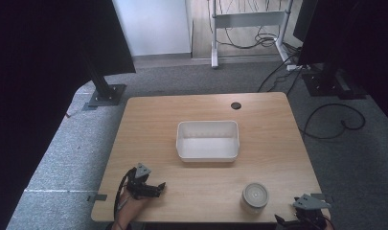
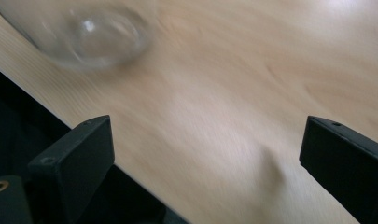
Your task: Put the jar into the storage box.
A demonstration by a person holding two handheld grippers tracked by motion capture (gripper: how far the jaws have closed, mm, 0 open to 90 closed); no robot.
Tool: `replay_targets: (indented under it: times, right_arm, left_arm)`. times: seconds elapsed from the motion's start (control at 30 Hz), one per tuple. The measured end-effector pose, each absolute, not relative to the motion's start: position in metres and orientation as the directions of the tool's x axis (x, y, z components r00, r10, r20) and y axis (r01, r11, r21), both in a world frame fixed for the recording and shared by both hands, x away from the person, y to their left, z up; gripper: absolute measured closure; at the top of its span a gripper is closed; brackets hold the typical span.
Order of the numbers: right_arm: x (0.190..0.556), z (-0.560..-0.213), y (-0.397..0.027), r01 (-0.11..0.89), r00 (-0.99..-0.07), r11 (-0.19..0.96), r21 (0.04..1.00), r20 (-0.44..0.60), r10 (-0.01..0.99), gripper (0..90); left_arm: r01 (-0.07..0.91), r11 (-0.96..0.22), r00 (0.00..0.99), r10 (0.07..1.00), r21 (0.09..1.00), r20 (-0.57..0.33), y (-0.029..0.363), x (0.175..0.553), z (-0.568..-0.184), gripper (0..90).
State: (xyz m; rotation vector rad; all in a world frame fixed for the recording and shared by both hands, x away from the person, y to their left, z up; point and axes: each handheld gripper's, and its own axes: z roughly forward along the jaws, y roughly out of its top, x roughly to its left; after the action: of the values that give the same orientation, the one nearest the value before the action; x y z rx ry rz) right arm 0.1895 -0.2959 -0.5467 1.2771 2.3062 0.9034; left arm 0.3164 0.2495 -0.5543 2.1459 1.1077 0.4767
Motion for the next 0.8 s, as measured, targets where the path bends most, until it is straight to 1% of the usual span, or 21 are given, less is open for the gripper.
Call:
replay_targets:
  times: [0.1,0.33,0.5,0.7,0.8]
  right_arm:
    - [0.1871,-0.5519,-0.2984,0.638,-0.510,0.374,0.673,0.005,0.860,2.5]
    - [0.1857,-0.5540,-0.3002,0.649,-0.500,0.357,0.672,0.024,0.865,0.0]
    - [0.1856,-0.5558,-0.2977,0.663,-0.503,0.364,0.654,0.028,0.864,0.0]
    - [0.1856,-0.5558,-0.2964,0.665,-0.496,0.353,0.659,0.037,0.867,0.0]
    - [0.1854,-0.5551,-0.2961,0.664,-0.497,0.347,0.663,0.045,0.866,1.4]
  left_arm:
    - [0.576,-0.417,0.573,0.820,0.703,0.017,0.2495,0.3163,-0.5543,0.0]
    - [0.576,-0.417,0.572,0.820,0.703,0.017,0.2495,0.3163,-0.5543,0.0]
    - [0.576,-0.417,0.573,0.820,0.703,0.017,0.2495,0.3163,-0.5543,0.0]
    - [0.576,-0.417,0.572,0.820,0.703,0.017,0.2495,0.3163,-0.5543,0.0]
    - [0.576,-0.417,0.573,0.820,0.703,0.017,0.2495,0.3163,-0.5543,0.0]
